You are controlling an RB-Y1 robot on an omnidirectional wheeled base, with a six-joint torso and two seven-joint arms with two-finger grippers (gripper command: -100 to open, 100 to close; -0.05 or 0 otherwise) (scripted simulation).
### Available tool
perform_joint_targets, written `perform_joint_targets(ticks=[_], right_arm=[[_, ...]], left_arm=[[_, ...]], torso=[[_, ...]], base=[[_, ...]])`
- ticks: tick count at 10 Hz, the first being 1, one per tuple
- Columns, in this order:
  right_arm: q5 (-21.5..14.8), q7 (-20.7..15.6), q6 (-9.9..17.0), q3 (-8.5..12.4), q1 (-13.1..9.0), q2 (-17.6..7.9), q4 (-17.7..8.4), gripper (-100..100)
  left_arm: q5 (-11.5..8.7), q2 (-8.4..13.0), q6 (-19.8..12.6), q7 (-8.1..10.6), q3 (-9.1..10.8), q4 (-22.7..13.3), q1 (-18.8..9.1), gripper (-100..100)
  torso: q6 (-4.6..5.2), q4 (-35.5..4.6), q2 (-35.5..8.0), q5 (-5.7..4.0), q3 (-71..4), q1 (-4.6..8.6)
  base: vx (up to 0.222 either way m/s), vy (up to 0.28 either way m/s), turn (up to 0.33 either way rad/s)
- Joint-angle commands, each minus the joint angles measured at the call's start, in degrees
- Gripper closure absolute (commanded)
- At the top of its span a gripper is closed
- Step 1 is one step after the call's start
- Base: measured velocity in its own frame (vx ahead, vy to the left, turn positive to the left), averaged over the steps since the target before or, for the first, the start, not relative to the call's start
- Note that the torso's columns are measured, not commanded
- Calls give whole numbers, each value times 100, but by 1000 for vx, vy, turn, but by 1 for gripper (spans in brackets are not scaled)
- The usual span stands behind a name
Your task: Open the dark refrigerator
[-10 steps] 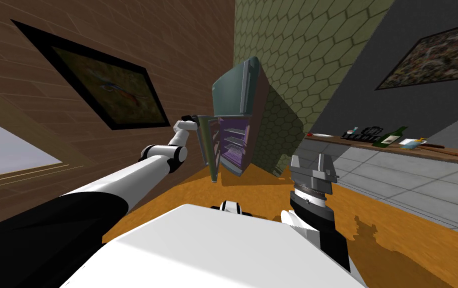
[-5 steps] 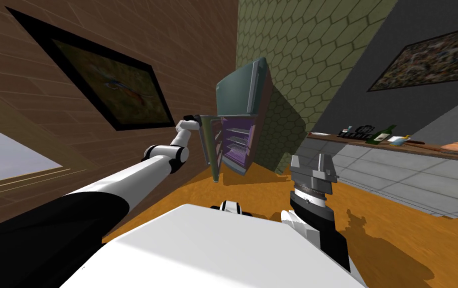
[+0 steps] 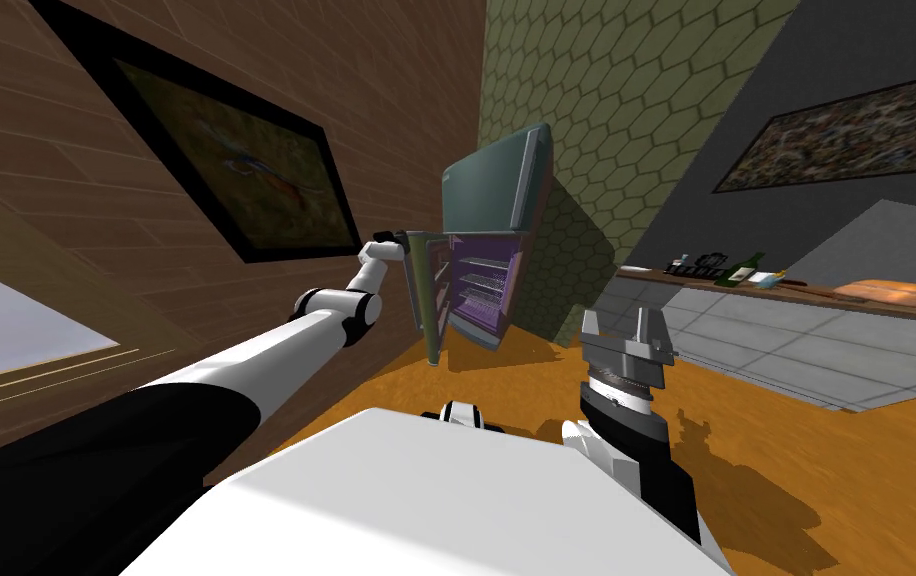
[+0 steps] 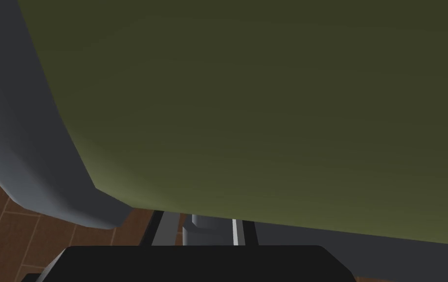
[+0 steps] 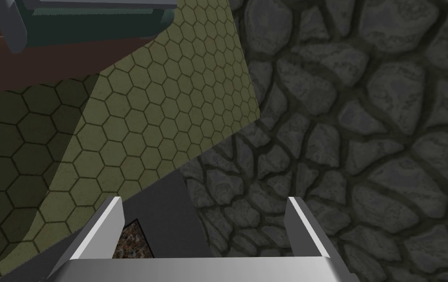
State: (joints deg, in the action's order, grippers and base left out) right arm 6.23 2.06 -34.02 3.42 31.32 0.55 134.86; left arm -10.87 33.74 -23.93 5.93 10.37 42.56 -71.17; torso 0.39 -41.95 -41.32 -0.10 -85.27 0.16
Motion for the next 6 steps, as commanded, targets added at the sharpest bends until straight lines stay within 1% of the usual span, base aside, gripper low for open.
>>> perform_joint_targets(ticks=[1,2,3,4,5,6], right_arm=[[0,0,0,0,-1,0,0,0],[0,0,0,0,0,0,0,0],[0,0,0,0,0,0,0,0],[0,0,0,0,0,0,0,0],[0,0,0,0,0,0,0,0],[0,0,0,-1,1,2,0,0]], left_arm=[[-86,-105,-10,-37,-68,34,-39,100],[-170,-184,-16,-75,-126,47,-61,100],[-170,-184,-16,-75,-126,47,-61,100],[-253,-263,-23,-113,-185,60,-83,100],[-212,-119,-284,-85,-131,194,-158,-100],[-225,-66,-411,-87,-131,207,-259,-100]], torso=[[11,6,-10,2,5,-5],[4,5,3,0,-2,5],[15,5,0,-1,-3,-4],[8,6,7,-3,-5,17],[19,8,7,-7,-6,16],[3,-5,-9,-17,4,50]], base=[[-5,290,-87],[-23,325,-91],[-1,272,-86],[-1,275,-82],[-17,149,-2],[8,7,59]])
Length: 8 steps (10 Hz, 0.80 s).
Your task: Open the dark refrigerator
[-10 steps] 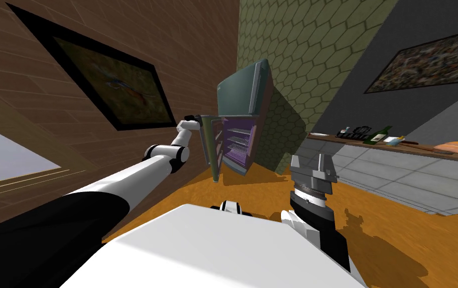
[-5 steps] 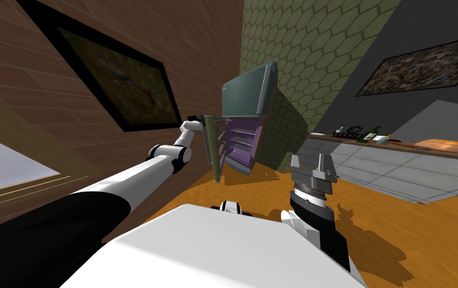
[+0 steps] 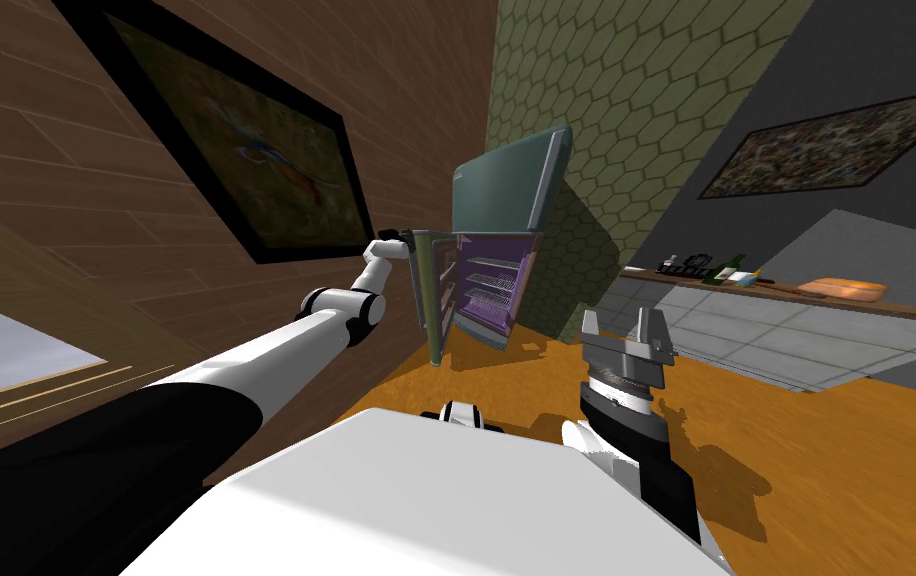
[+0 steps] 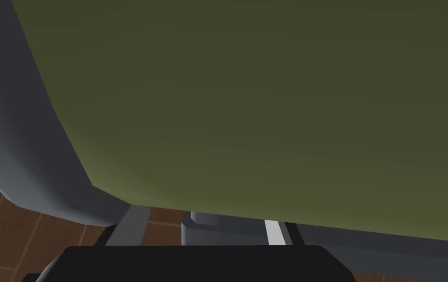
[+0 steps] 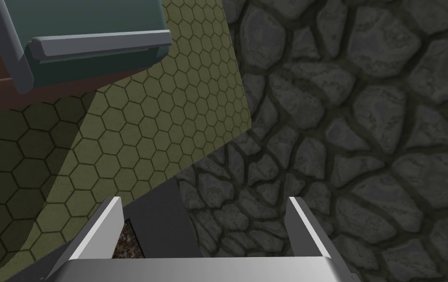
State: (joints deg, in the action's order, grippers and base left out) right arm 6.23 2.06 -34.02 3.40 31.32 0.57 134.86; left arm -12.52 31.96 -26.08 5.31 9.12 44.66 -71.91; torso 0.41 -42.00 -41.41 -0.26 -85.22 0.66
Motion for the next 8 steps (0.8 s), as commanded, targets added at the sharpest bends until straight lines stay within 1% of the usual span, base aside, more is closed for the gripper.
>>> perform_joint_targets(ticks=[1,2,3,4,6,7,8], right_arm=[[0,0,0,-1,0,1,0,0],[0,0,0,-1,0,2,0,0],[0,0,0,-2,0,2,0,0],[0,0,0,-1,-1,1,0,0],[0,0,0,-1,-1,1,0,0],[0,0,0,-1,-1,1,0,0],[0,0,0,-1,-1,1,1,0]], left_arm=[[-67,139,-259,-25,-6,3,-236,-100],[-80,192,-386,-26,-6,16,-337,-100],[-80,192,-386,-26,-6,16,-337,-100],[-94,245,-513,-28,-6,29,-438,-100],[-94,245,-513,-28,-6,29,-438,-100],[-108,249,-555,-29,-2,-13,-314,-100],[-118,262,-539,-49,-1,-46,-307,0]], torso=[[1,-13,-23,-13,17,26],[22,-25,-31,-27,18,29],[31,-41,-37,-37,21,28],[42,-52,-37,-47,16,25],[36,-51,-34,-42,16,17],[33,-47,-28,-39,11,13],[14,-32,-35,-21,19,0]], base=[[17,-31,52],[11,-41,7],[2,-23,26],[5,3,-1],[5,12,-17],[-11,11,41],[-18,7,43]])
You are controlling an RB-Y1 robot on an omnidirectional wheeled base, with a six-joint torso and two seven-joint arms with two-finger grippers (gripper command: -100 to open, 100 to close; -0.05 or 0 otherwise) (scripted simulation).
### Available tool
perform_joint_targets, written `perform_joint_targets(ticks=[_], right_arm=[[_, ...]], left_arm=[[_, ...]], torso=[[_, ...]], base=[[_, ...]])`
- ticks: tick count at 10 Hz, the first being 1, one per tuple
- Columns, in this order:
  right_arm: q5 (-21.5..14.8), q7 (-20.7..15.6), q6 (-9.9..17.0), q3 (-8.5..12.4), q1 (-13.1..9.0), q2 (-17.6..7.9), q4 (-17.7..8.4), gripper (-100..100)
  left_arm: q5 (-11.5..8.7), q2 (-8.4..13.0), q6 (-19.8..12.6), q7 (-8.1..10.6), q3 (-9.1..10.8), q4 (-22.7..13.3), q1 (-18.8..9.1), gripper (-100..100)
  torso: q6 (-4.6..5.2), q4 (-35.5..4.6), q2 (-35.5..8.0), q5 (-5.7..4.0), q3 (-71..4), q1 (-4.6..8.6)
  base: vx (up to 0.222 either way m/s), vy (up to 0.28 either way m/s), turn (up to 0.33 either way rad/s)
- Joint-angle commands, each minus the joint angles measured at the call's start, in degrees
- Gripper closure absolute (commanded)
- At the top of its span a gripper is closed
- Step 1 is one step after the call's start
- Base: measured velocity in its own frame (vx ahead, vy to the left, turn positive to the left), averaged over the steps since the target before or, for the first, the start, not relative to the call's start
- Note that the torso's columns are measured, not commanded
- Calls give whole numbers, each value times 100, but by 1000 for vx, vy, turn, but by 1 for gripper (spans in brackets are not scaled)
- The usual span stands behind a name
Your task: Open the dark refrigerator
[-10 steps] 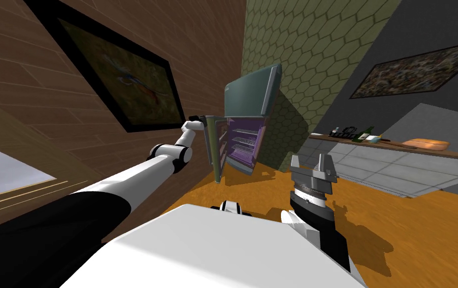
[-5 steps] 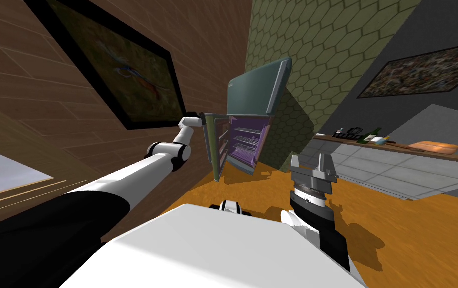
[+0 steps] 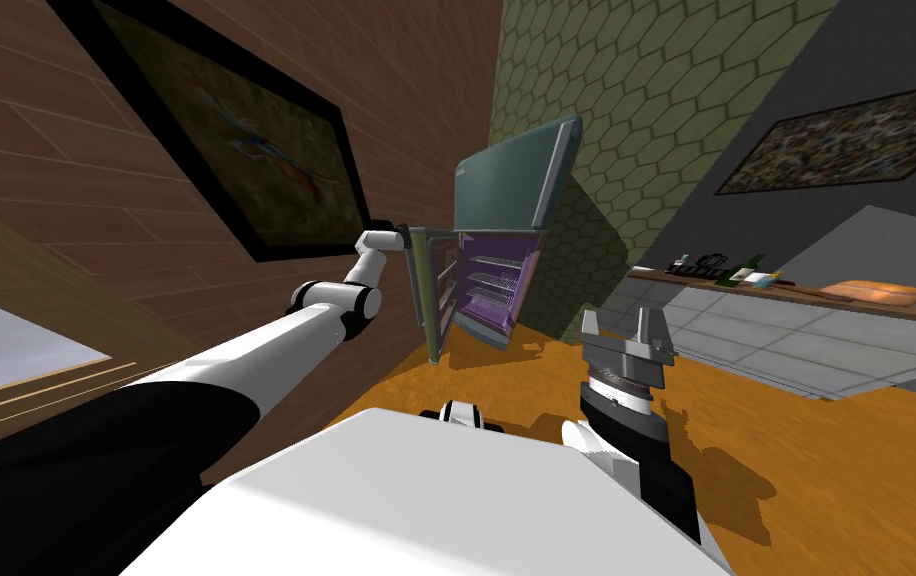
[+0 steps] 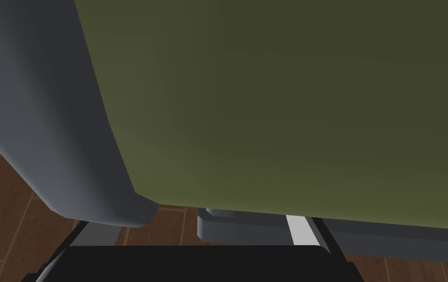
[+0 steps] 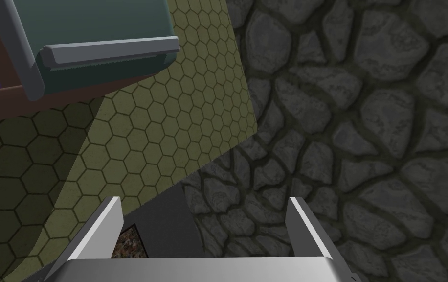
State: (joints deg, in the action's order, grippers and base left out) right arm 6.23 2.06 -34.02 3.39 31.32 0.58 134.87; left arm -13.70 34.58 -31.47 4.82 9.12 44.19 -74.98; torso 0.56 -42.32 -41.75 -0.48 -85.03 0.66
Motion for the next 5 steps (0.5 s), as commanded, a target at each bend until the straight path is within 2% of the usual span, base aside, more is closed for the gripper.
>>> perform_joint_targets(ticks=[1,5], right_arm=[[0,0,0,0,0,0,0,0],[0,0,0,0,0,0,0,0]], left_arm=[[3,6,-9,2,3,-3,14,0],[5,21,-17,1,10,-7,30,0]], torso=[[-14,9,-8,17,9,-22],[-43,15,-26,45,26,-63]], base=[[-16,3,29],[-9,0,15]])
